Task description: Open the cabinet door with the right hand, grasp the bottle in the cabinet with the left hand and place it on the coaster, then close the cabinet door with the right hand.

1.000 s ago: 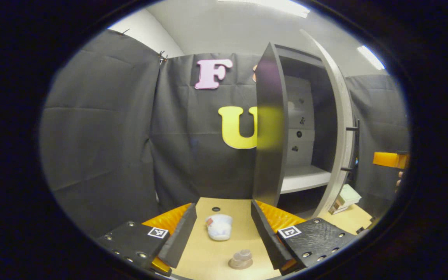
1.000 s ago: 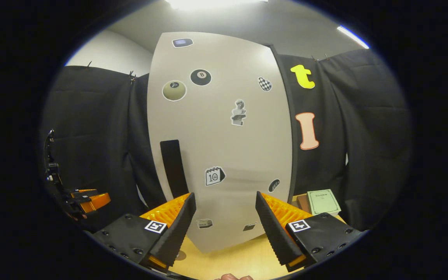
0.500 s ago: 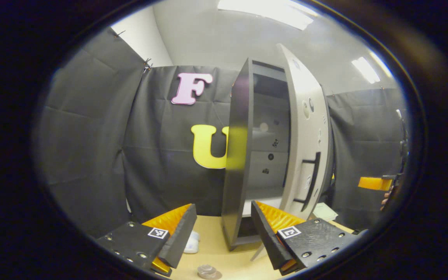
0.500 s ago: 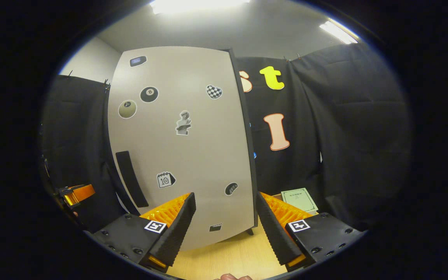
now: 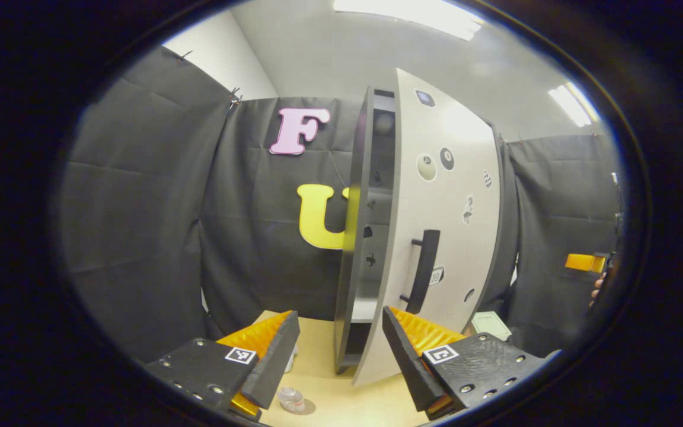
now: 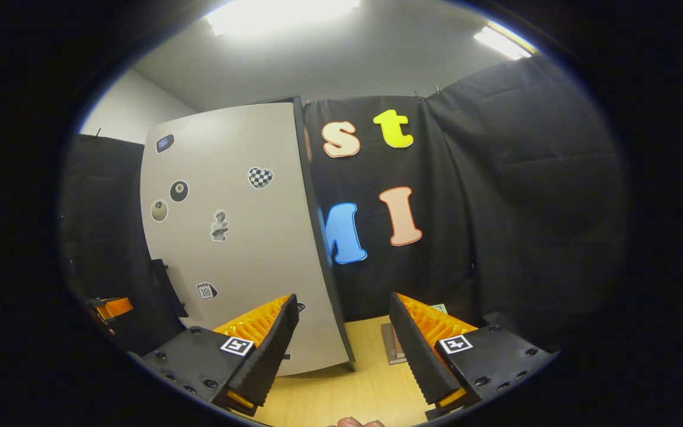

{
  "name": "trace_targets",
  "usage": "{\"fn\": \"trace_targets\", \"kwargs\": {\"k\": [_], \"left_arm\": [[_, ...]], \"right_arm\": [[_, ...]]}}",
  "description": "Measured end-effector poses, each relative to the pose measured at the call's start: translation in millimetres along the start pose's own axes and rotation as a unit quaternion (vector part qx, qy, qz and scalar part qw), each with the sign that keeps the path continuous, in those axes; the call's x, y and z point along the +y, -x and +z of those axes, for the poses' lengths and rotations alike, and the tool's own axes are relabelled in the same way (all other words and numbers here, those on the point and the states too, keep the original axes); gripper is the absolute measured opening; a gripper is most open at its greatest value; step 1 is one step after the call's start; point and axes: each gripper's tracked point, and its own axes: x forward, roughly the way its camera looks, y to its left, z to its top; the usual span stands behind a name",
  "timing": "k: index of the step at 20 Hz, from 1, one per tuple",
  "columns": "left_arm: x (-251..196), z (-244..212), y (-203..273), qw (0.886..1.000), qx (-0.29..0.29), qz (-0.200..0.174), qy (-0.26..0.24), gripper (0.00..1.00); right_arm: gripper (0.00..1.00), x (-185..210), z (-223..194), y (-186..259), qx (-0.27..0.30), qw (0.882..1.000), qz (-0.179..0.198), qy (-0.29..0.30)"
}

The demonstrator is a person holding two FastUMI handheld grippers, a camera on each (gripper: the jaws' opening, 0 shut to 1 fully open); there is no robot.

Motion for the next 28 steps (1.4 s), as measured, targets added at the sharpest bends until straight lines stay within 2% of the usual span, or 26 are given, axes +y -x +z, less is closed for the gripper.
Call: {"fn": "trace_targets", "kwargs": {"k": [2,5,8,14,18,22,28], "left_arm": [[-2.0,6.9,10.3,1.0,-0.018,0.015,0.0,0.87],[-17.7,7.1,21.0,0.999,-0.033,0.014,0.011,0.86],[-28.3,16.7,34.3,0.999,-0.038,0.027,-0.027,0.84],[-56.9,33.1,50.1,0.995,-0.054,0.034,-0.073,0.84],[-71.4,15.2,32.9,0.998,-0.035,0.01,-0.045,0.85],[-64.4,17.2,14.8,0.998,-0.053,0.005,-0.025,0.87],[-58.3,9.5,-12.4,0.998,-0.055,-0.011,-0.008,0.87]], "right_arm": [[0.97,-6.9,2.7,4.7,-0.005,1.0,0.017,0.001],[0.97,-0.5,5.2,1.0,-0.008,0.998,0.056,-0.003],[0.97,13.9,12.2,-7.3,-0.015,0.997,0.081,-0.005],[0.97,17.8,10.6,-19.3,-0.027,0.997,0.072,0.024],[0.97,9.1,-1.1,-33.4,-0.008,0.998,0.06,0.028],[0.97,2.8,-12.3,-47.6,-0.003,0.999,0.048,0.022],[0.98,19.8,-29.9,-69.4,0.013,0.998,0.053,0.027]]}}
